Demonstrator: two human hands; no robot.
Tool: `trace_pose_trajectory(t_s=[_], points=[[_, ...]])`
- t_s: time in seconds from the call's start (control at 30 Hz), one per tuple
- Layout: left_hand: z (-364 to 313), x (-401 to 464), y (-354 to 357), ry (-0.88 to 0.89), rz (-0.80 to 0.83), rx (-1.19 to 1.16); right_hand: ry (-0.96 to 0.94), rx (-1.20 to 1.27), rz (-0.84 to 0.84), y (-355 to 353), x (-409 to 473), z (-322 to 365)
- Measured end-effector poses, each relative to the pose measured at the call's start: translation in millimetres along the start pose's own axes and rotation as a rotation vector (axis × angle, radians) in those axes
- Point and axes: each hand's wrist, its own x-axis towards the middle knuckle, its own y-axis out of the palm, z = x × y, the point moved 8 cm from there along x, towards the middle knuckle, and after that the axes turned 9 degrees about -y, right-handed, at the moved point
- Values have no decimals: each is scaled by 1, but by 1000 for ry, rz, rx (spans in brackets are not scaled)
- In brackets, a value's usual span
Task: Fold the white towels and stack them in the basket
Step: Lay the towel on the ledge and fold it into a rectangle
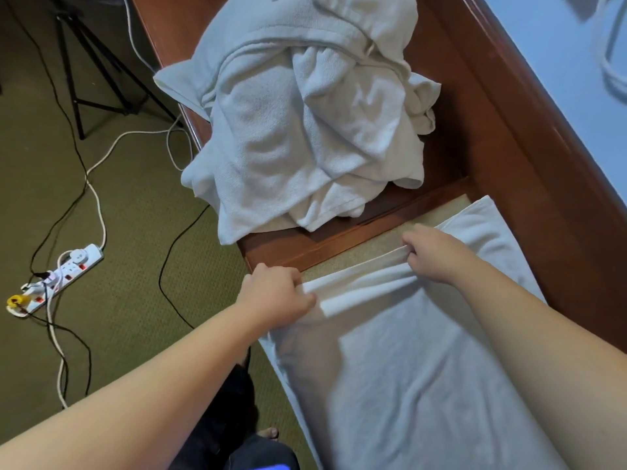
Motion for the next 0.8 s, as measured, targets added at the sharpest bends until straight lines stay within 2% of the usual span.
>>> trace_pose_trajectory(t_s=[0.2,0.4,0.47,0.53,0.6,0.67,0.73,0.8], points=[[25,-1,-10,128,63,10,242,-20,-167,-23,8,-64],[77,1,3,97,100,18,418,49,-336,-29,11,-91],[94,2,5,55,75,-33,349,128,-446,-24,4,-74],[104,0,0,34,-70,-67,168,159,-474,-13,0,-44],[98,-9,-6,70,-241,-69,-39,109,-448,0,-7,-14],[72,-23,-4,192,-294,-39,-201,81,-426,9,-14,9],[42,-34,7,299,-294,36,-283,60,-377,11,-18,25],[22,-36,13,301,-325,65,-293,37,-305,13,-17,29]])
